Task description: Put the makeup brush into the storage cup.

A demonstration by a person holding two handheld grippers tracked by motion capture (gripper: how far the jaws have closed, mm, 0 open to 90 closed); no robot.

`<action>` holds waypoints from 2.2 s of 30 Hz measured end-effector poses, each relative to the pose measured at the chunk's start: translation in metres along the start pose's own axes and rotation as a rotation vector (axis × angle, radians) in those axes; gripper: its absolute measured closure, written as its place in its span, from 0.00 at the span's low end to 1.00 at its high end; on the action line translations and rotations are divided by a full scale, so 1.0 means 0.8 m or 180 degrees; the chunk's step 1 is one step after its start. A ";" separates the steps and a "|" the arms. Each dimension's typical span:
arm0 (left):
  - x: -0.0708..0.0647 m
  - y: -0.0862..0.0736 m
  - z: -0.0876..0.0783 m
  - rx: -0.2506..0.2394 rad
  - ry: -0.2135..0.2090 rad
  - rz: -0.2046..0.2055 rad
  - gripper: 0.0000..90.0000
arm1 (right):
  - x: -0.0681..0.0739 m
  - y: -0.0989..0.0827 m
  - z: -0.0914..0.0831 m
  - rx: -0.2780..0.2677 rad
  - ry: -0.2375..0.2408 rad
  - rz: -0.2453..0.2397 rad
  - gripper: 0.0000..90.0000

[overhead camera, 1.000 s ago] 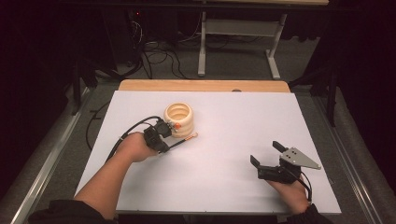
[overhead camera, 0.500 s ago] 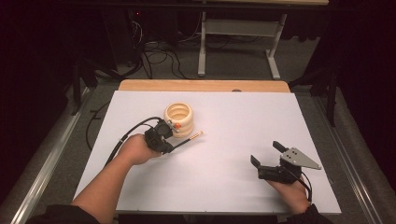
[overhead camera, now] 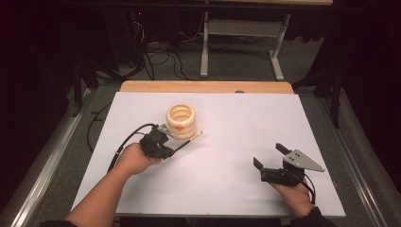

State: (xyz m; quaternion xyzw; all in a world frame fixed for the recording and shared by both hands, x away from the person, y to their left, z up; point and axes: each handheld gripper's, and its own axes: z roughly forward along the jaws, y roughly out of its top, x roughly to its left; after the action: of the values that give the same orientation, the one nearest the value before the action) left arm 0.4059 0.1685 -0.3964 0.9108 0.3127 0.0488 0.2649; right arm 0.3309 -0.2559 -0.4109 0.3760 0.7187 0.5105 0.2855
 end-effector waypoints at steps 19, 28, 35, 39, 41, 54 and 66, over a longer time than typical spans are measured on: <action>-0.020 -0.033 0.000 -0.0440 0.0137 -0.0186 0.94 | 0.000 0.000 -0.001 -0.0009 -0.0004 -0.0004 0.03; -0.029 -0.052 -0.005 -0.0855 0.0297 -0.0305 0.94 | 0.000 0.000 0.000 -0.0007 0.0000 -0.0003 0.03; -0.033 -0.069 -0.005 -0.1096 0.0369 -0.0365 0.94 | 0.000 -0.001 0.001 0.0001 -0.0002 -0.0006 0.03; -0.034 -0.079 -0.003 -0.1245 0.0356 -0.0372 0.94 | 0.000 -0.002 0.002 0.0013 -0.0003 -0.0007 0.03; -0.037 -0.083 -0.002 -0.1331 0.0321 -0.0379 0.94 | 0.000 -0.003 0.003 0.0028 -0.0005 0.0002 0.03; -0.044 -0.087 -0.005 -0.1606 0.0351 -0.0384 0.94 | 0.002 -0.004 0.007 0.0027 -0.0008 0.0014 0.03; -0.044 -0.088 -0.018 -0.1927 0.0326 -0.0476 0.94 | 0.008 0.018 0.008 -0.0122 0.0007 0.0009 0.04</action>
State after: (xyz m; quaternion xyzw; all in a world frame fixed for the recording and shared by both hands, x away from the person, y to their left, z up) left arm 0.3358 0.2010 -0.4177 0.7614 0.3630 0.1659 0.5108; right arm 0.3360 -0.2446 -0.3996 0.3709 0.7085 0.5250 0.2912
